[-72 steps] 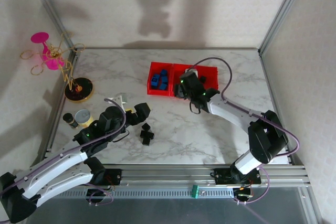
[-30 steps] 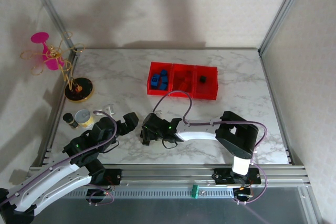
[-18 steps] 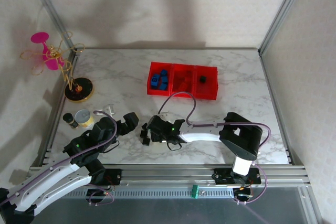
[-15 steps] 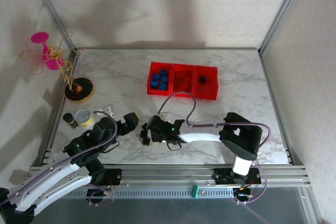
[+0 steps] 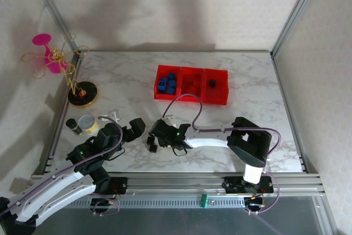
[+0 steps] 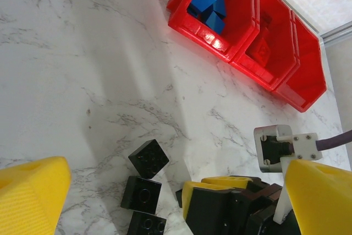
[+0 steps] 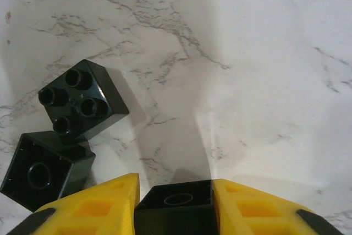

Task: Sort the legos into containers by color
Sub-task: Pick up the lego from the bottom-center of the table, then place the lego in the container.

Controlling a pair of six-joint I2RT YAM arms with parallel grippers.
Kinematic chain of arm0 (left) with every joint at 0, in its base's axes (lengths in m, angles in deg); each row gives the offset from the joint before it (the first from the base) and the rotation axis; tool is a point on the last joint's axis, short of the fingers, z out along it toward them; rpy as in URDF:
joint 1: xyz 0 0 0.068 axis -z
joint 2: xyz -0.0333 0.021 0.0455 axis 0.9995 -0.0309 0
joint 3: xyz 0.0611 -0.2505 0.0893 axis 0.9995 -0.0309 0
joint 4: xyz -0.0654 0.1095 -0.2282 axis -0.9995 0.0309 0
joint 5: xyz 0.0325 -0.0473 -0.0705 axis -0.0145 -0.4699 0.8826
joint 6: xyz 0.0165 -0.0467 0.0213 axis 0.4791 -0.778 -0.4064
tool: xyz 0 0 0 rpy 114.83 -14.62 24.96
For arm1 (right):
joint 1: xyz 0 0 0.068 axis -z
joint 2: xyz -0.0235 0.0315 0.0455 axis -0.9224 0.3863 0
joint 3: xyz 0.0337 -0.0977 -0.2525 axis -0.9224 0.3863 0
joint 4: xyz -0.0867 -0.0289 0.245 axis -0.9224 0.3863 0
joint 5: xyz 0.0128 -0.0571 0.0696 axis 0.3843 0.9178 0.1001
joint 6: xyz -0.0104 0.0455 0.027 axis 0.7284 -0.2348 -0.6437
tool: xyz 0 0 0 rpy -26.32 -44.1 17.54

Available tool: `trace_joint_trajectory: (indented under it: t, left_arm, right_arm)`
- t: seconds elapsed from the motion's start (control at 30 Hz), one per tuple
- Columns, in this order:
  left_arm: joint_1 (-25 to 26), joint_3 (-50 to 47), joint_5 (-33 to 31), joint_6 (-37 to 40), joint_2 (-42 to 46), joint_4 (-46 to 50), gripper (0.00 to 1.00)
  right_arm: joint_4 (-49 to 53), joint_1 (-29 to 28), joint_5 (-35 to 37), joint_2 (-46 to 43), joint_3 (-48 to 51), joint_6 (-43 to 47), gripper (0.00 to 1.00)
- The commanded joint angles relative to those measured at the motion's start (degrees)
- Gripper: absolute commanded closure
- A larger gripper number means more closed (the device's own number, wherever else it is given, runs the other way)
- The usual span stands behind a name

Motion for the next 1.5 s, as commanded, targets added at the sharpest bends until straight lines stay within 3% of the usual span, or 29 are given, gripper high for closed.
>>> trace_joint_trajectory:
  t: [0.0, 0.17, 0.37, 0.53, 0.67, 0.8, 1.07, 1.3, 1.47]
  left_arm:
    - [0.3, 0.3, 0.5, -0.3, -0.7, -1.9, 0.0]
    - [0.3, 0.3, 3.9, 0.2, -2.9, -6.4, 0.0]
    - [0.7, -0.3, 8.1, 0.4, -8.0, -14.8, 0.0]
    - [1.6, 1.2, 8.6, 1.7, -13.2, -18.2, 0.0]
    - [2.1, 2.8, 8.8, 2.9, -17.1, -20.4, 0.01]
    - [2.6, 4.2, 9.1, 3.6, -20.9, -23.2, 0.0]
    - [3.0, 6.6, 8.7, 5.1, -26.2, -26.5, 0.0]
    - [3.0, 7.3, 8.2, 5.1, -27.3, -26.8, 0.0]
    - [3.0, 7.7, 7.5, 5.5, -26.8, -25.7, 0.01]
  right_arm:
    - [3.1, -0.1, 3.1, -4.3, -0.2, 0.1, 0.7]
    - [4.6, 4.1, 5.3, -10.0, 1.4, 1.6, 0.69]
    - [4.7, 14.3, 9.5, -16.2, 2.6, 6.2, 0.68]
    - [2.0, 23.8, 13.9, -17.6, 2.4, 10.8, 0.69]
    - [-1.5, 33.0, 12.6, -16.4, 1.8, 13.8, 0.68]
    - [-5.1, 38.7, 11.3, -13.5, 0.7, 16.2, 0.69]
    - [-10.1, 44.2, 7.2, -3.7, -5.1, 21.6, 0.68]
    - [-11.5, 45.7, 4.9, 2.1, -10.3, 24.6, 0.56]
    - [-11.2, 45.6, 3.1, 0.6, -10.6, 24.6, 0.46]
